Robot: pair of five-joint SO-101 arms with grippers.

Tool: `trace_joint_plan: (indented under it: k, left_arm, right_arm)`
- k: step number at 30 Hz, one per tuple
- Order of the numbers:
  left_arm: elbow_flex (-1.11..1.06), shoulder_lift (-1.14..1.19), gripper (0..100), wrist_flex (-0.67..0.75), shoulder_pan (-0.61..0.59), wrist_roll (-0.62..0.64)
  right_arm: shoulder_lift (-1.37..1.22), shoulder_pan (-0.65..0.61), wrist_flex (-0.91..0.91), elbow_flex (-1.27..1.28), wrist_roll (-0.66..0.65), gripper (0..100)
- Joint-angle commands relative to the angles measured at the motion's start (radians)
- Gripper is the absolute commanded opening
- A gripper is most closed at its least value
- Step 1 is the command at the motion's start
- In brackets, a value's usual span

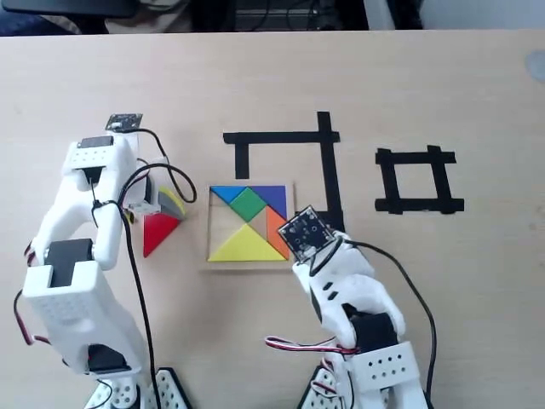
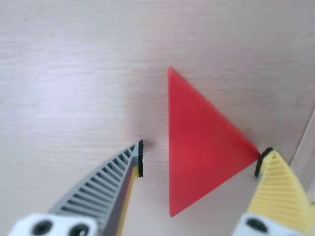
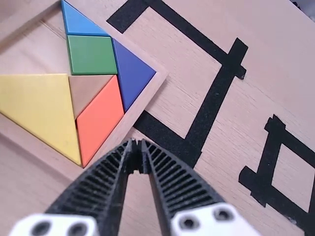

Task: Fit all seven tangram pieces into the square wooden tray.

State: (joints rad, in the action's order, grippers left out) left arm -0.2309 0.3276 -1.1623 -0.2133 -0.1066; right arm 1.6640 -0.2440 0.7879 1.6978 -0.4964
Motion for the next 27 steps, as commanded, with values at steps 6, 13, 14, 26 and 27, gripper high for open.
trace_joint_plan:
  k: [6,13,14,26,27]
  left_arm:
    - [0.041,-0.012,37,-0.032,0.036,-0.006]
    - [0.041,-0.003,37,-0.020,0.042,-0.005]
    - [0.039,-0.002,37,-0.018,0.042,-0.005]
    - [-0.041,-0.009,37,0.086,0.027,0.014]
    - [-0.044,-0.011,37,0.086,0.027,0.014]
  right_arm:
    - [0.007,0.011,0.006,-0.002,-0.009,1.5]
    - [0.007,0.011,0.006,-0.002,-0.009,1.5]
    - [0.007,0.011,0.006,-0.002,-0.009,1.5]
    - [0.007,0.011,0.006,-0.002,-0.009,1.5]
    - [0.007,0.011,0.006,-0.002,-0.009,1.5]
